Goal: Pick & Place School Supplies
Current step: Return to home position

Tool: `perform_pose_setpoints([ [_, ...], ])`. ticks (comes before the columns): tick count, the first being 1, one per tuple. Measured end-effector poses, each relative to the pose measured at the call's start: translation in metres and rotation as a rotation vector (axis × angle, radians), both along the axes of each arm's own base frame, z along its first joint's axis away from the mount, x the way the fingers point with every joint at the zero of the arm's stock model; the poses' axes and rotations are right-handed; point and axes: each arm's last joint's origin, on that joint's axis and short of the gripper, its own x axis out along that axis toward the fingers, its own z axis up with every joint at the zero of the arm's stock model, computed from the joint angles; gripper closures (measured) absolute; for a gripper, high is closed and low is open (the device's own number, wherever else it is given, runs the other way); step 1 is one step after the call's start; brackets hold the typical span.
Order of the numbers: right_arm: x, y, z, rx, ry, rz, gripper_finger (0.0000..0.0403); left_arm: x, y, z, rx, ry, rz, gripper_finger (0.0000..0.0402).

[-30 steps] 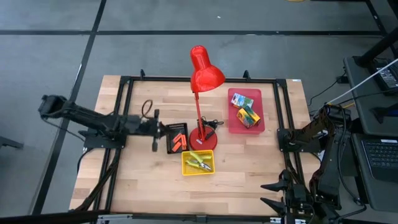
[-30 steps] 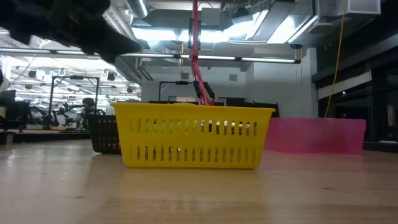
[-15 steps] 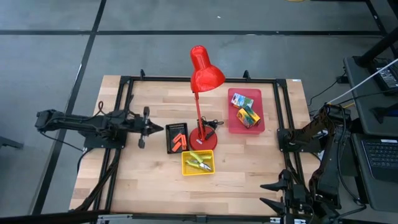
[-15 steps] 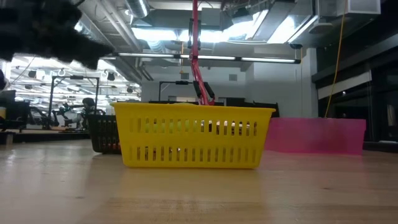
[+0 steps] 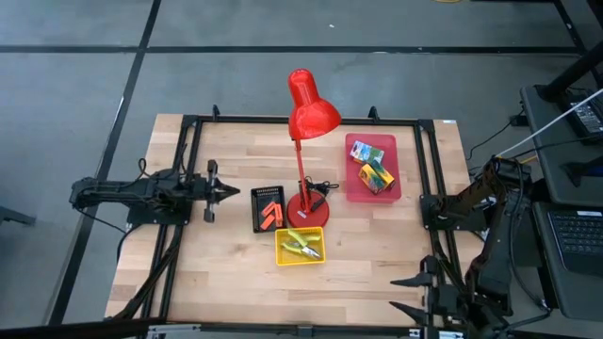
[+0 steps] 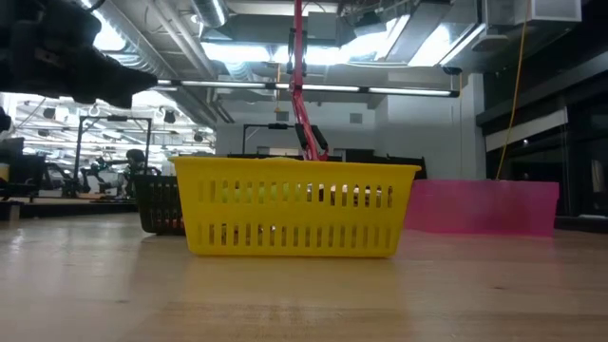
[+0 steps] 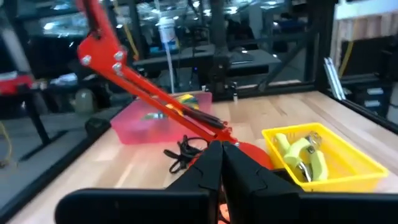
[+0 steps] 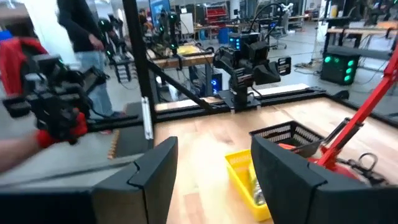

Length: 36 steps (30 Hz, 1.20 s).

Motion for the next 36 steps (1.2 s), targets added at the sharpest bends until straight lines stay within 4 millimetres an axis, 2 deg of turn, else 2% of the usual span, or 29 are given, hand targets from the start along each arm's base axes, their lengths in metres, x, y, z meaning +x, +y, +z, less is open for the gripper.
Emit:
perform_pose_setpoints([
  [7,0.029,-0.016,-0.011,-0.064,0.115,0.001,0.0195,0.000,0.000,0.000,-0.077,0.000,0.010,0.0392],
  [9,0.043,-0.024,-0.017,-0.075,0.167,-0.016,0.0195,0.000,0.000,0.000,-0.076,-0.001,0.010,0.0393],
  [12,0.075,-0.038,-0.035,-0.131,0.275,-0.052,0.0195,0.000,0.000,0.000,-0.076,0.000,0.009,0.0395],
  [16,0.132,-0.070,-0.070,-0.188,0.419,-0.035,0.0195,0.000,0.000,0.000,-0.076,-0.001,0.009,0.0394],
  [18,0.160,-0.085,-0.083,-0.184,0.399,0.049,0.0195,0.000,0.000,0.000,-0.076,-0.001,0.009,0.0392],
  [21,0.192,-0.112,-0.083,-0.137,0.304,0.205,0.0195,0.000,0.000,0.000,-0.076,-0.001,0.008,0.0390],
  [26,0.220,-0.169,-0.079,-0.228,0.306,0.183,0.0195,0.000,0.000,0.000,-0.076,-0.001,0.008,0.0390],
  [27,0.223,-0.177,-0.076,-0.240,0.264,0.198,0.0195,0.000,0.000,0.000,-0.076,-0.001,0.008,0.0391],
  [30,0.216,-0.205,-0.075,-0.281,0.171,0.260,0.0195,0.000,0.000,0.000,-0.076,-0.001,0.008,0.0391],
  [34,0.181,-0.257,-0.092,-0.278,0.092,0.264,0.0195,0.000,0.000,-0.001,-0.076,0.002,0.007,0.0389],
  [36,0.157,-0.277,-0.099,-0.287,0.041,0.249,0.0195,0.001,0.000,0.000,-0.076,-0.003,0.007,0.0390],
])
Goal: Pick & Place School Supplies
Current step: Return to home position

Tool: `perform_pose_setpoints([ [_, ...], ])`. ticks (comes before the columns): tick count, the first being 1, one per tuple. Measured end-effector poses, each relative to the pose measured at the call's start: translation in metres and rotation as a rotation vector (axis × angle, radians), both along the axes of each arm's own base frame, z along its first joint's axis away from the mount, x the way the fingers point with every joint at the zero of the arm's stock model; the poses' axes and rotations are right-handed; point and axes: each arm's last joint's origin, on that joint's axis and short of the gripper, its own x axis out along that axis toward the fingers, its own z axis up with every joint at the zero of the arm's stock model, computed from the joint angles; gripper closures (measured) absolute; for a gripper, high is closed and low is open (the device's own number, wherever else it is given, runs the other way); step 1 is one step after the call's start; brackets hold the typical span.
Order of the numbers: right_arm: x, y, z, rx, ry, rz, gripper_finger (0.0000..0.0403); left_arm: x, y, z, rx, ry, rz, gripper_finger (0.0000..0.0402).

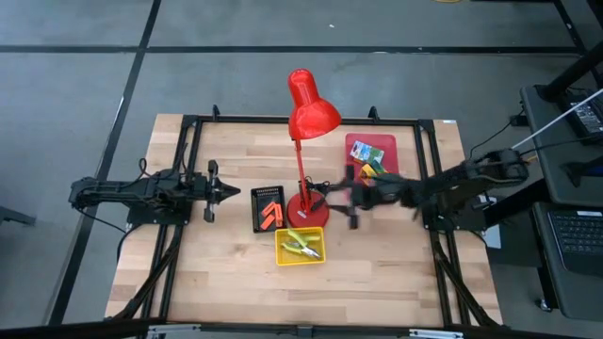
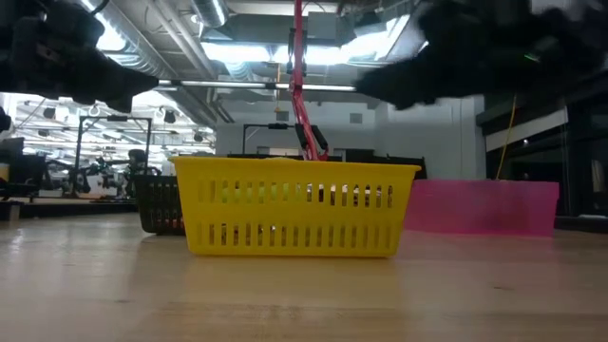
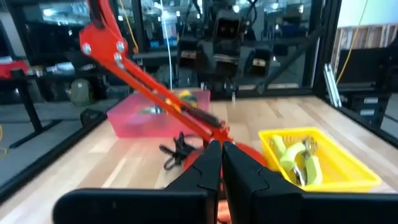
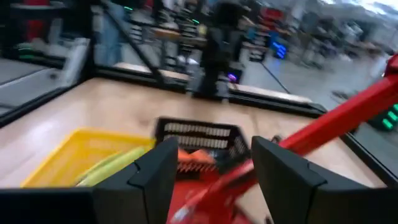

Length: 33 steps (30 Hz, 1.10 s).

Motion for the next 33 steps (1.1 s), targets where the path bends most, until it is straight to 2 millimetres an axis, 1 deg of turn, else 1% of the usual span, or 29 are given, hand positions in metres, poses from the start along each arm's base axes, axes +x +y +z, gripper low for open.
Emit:
perform_pose_setpoints([
  [3,-0.039,-0.021,-0.010,-0.035,-0.049,-0.009,0.0195,0.000,0.000,0.000,0.000,0.004,-0.001,0.0393],
  [5,-0.064,-0.031,-0.013,-0.056,-0.111,-0.048,0.0195,0.000,0.000,-0.002,0.000,0.018,-0.001,0.0394],
  [7,-0.086,-0.035,-0.016,-0.060,-0.150,-0.052,0.0195,0.000,0.000,-0.001,0.000,0.011,0.000,0.0395],
  [9,-0.102,-0.036,-0.018,-0.059,-0.179,-0.029,0.0195,0.000,0.000,-0.001,0.000,0.014,-0.001,0.0395],
  [11,-0.108,-0.036,-0.018,-0.047,-0.166,-0.024,0.0195,0.000,0.000,-0.001,0.000,0.012,0.000,0.0394],
  [13,-0.112,-0.032,-0.017,-0.045,-0.149,0.038,0.0195,0.000,0.000,-0.001,0.000,0.014,0.000,0.0392],
  [20,-0.130,-0.024,-0.006,-0.066,-0.180,0.167,0.0195,0.000,0.000,-0.001,0.000,0.014,0.000,0.0393],
  [23,-0.136,-0.020,-0.005,-0.036,-0.163,0.224,0.0195,0.000,0.000,-0.001,0.000,0.014,0.000,0.0395],
  [27,-0.141,-0.016,-0.007,-0.011,-0.130,0.250,0.0195,0.000,0.000,-0.001,0.000,0.015,0.000,0.0395],
  [31,-0.151,-0.012,-0.002,0.041,-0.166,0.320,0.0195,0.000,0.000,-0.001,0.000,0.015,0.000,0.0395],
  [33,-0.156,-0.011,-0.001,0.042,-0.180,0.328,0.0195,0.000,0.000,-0.001,0.000,0.015,0.000,0.0393],
])
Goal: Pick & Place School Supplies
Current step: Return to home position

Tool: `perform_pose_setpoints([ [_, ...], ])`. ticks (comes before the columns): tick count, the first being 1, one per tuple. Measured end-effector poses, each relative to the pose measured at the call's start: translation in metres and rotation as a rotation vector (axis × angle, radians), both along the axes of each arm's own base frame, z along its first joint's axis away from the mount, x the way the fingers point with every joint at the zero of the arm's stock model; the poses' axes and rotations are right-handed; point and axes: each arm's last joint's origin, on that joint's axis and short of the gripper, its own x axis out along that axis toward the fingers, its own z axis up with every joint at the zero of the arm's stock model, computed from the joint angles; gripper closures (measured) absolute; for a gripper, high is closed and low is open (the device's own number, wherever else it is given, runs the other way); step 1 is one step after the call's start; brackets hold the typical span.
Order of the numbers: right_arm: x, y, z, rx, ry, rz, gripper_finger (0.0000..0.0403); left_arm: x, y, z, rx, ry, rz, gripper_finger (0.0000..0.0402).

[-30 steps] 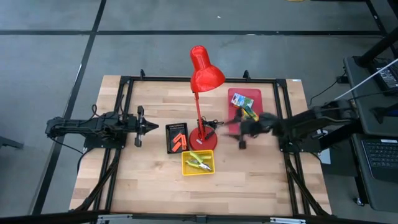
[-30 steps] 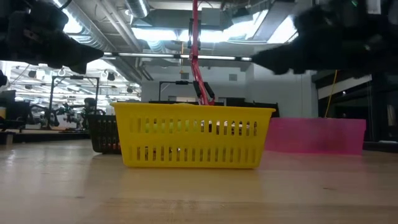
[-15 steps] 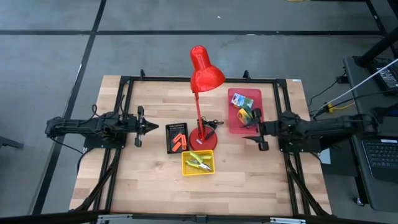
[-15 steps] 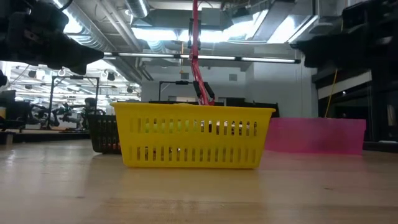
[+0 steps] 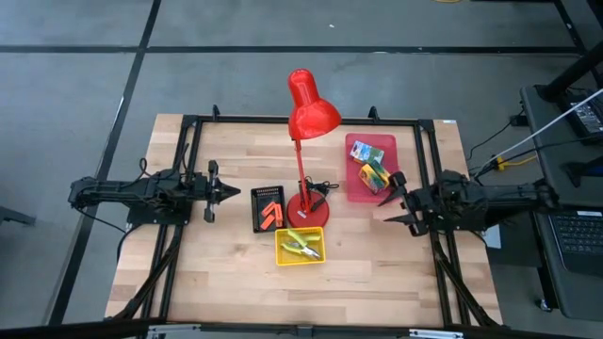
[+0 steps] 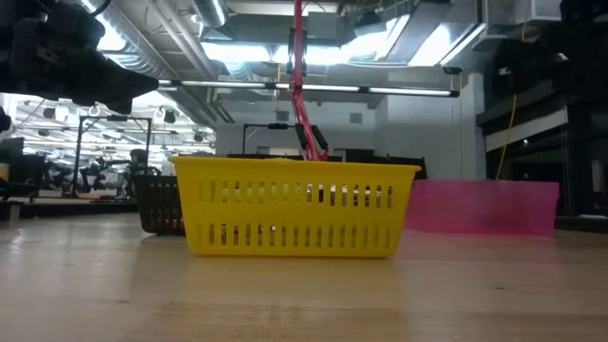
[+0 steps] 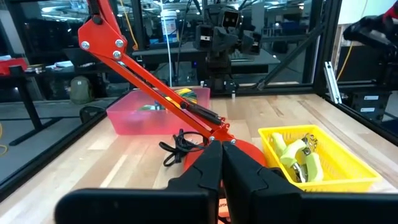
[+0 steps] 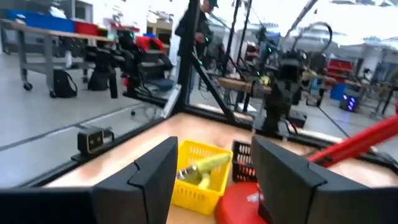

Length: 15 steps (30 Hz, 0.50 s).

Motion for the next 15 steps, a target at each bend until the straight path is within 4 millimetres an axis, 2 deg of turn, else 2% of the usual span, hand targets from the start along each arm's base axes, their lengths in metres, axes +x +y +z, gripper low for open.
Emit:
perform_pose_setpoints([
  [5,-0.006,0.003,-0.004,-0.002,0.036,-0.022,0.0195,0.000,0.000,0.000,0.000,0.000,0.000,0.0389],
  [9,-0.008,0.001,-0.006,0.013,0.050,-0.130,0.0195,0.000,0.000,0.000,0.000,0.000,0.000,0.0389],
  [15,-0.013,-0.001,0.000,0.014,-0.032,-0.263,0.0195,0.000,0.000,0.000,0.000,0.000,0.000,0.0391],
])
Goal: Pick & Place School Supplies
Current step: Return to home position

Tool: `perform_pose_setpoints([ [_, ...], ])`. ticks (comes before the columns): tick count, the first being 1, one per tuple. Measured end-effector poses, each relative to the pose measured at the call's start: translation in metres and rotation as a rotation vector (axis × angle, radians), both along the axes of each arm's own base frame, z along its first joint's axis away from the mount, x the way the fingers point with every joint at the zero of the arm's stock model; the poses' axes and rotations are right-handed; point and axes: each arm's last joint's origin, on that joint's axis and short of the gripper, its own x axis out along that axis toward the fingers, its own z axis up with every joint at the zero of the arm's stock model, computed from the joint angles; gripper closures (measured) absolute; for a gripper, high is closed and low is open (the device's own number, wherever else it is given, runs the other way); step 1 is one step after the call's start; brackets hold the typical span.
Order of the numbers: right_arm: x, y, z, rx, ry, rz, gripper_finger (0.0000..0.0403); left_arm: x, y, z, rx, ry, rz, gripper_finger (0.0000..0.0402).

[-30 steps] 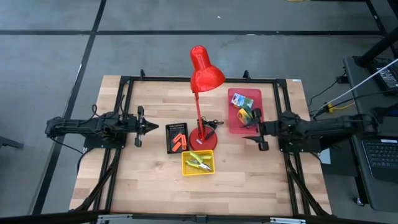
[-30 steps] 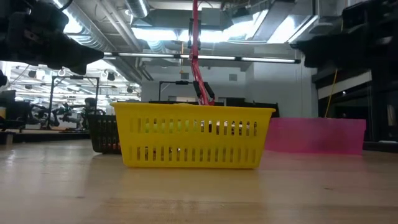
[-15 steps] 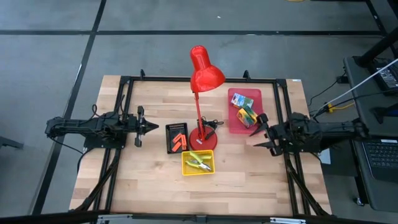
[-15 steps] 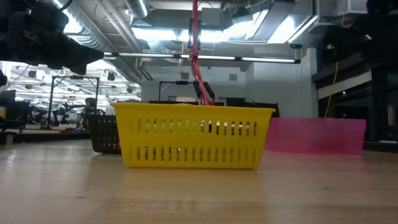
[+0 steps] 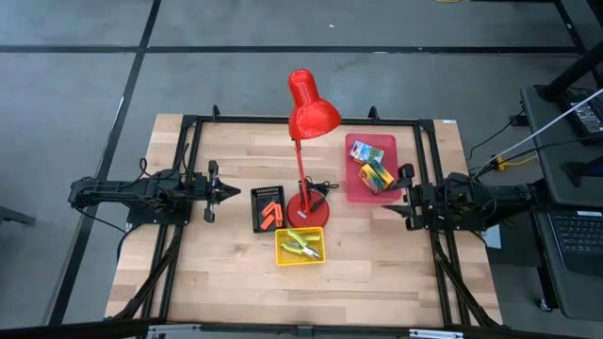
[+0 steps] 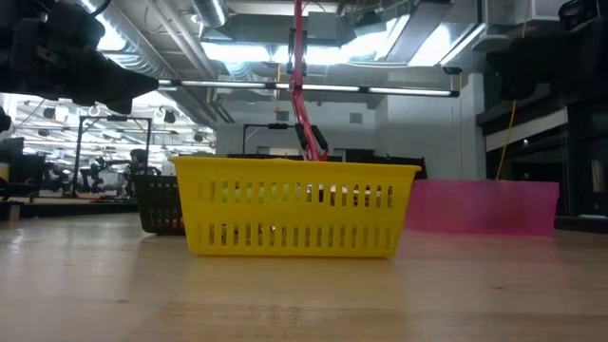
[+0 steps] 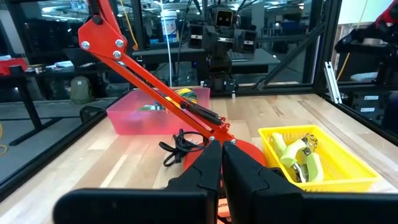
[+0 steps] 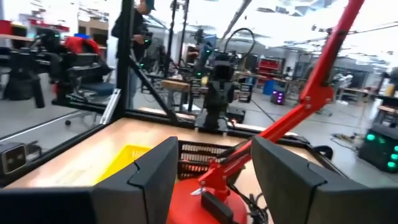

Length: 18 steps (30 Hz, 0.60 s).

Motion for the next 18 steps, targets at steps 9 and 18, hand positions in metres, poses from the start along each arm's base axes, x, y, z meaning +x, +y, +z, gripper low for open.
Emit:
perform_pose_setpoints([
  [9,-0.0004,0.0006,-0.0059,0.000,0.059,-0.018,0.0195,0.0000,0.0000,0.0000,0.000,0.000,0.000,0.0394],
  [18,-0.0003,0.0006,-0.0085,-0.003,0.086,-0.020,0.0195,0.0000,0.0000,0.0000,0.000,0.000,0.000,0.0392],
])
